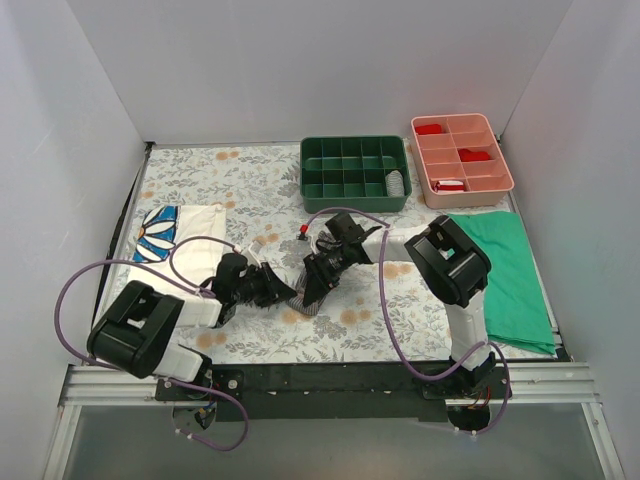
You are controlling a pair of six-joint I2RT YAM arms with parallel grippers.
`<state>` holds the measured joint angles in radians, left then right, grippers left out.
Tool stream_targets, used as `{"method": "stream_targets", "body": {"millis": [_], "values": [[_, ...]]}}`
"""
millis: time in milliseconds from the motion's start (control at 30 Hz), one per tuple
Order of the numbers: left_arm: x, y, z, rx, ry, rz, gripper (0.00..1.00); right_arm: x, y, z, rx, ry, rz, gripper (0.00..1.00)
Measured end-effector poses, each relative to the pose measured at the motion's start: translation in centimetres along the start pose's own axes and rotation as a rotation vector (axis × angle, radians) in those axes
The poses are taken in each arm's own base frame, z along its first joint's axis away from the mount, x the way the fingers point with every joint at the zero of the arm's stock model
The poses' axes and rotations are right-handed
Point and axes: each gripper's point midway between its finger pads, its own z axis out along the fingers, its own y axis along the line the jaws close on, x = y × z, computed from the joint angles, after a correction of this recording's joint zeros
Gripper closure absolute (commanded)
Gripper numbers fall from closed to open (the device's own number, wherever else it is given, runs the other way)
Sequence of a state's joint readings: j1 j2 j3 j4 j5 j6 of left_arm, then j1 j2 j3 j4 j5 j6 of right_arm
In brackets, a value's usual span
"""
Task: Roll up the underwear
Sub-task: Roll the underwear to the center of the board.
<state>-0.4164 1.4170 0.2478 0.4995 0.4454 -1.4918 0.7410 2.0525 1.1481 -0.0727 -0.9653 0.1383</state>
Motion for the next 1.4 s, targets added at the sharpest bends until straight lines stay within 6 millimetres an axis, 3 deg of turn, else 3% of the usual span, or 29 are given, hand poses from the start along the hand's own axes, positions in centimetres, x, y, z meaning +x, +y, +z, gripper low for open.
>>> {"method": "stream_targets", "body": {"millis": [33, 67, 100, 200, 433, 533, 733, 1033, 1133, 1167, 1200, 1400], "values": [[-0.1, 0.0, 0.1, -0.005, 0.003, -0.002, 0.99, -0.1, 0.3, -0.1, -0.002, -0.002, -0.002, 0.25], [-0.2, 0.0, 0.2, -0.010, 0.007, -0.004, 1.00, -0.2, 0.5, -0.3, 0.008, -0.009, -0.013, 0.02], [-0.3, 0.0, 0.3, -0.018, 0.009, -0.005, 1.00, -0.2, 0.9, -0.4, 0.015, -0.014, -0.018, 0.01], [-0.6, 0.0, 0.6, -0.042, 0.016, -0.005, 1.00, -0.7, 2.1, -1.2, 0.081, -0.054, -0.088, 0.01], [-0.8, -0.1, 1.0, -0.076, 0.048, -0.009, 1.00, -1.4, -0.4, -5.1, 0.471, -0.191, -0.177, 0.01], [-0.9, -0.3, 1.3, -0.094, 0.070, -0.010, 1.00, -2.2, 0.4, -6.2, 0.613, -0.233, -0.269, 0.01], [-1.3, -0.7, 2.2, -0.138, 0.126, -0.022, 1.00, -2.5, 3.9, -4.8, 0.782, -0.230, -0.508, 0.02], [-1.6, -0.7, 2.7, -0.226, 0.214, -0.062, 1.00, -0.7, 2.3, -3.8, 0.986, -0.095, -0.650, 0.11], [-1.6, -0.7, 2.7, -0.243, 0.235, -0.069, 1.00, -0.8, 2.1, -3.8, 1.024, -0.068, -0.685, 0.18], [-1.6, -0.7, 2.7, -0.246, 0.239, -0.070, 1.00, -1.0, 2.1, -3.8, 1.033, -0.065, -0.697, 0.28], [-1.6, -0.7, 2.7, -0.248, 0.241, -0.071, 1.00, -1.1, 2.2, -3.8, 1.040, -0.065, -0.705, 0.32], [-1.6, -0.7, 2.7, -0.256, 0.249, -0.073, 1.00, -1.5, 2.7, -3.6, 1.051, -0.057, -0.754, 0.34]]}}
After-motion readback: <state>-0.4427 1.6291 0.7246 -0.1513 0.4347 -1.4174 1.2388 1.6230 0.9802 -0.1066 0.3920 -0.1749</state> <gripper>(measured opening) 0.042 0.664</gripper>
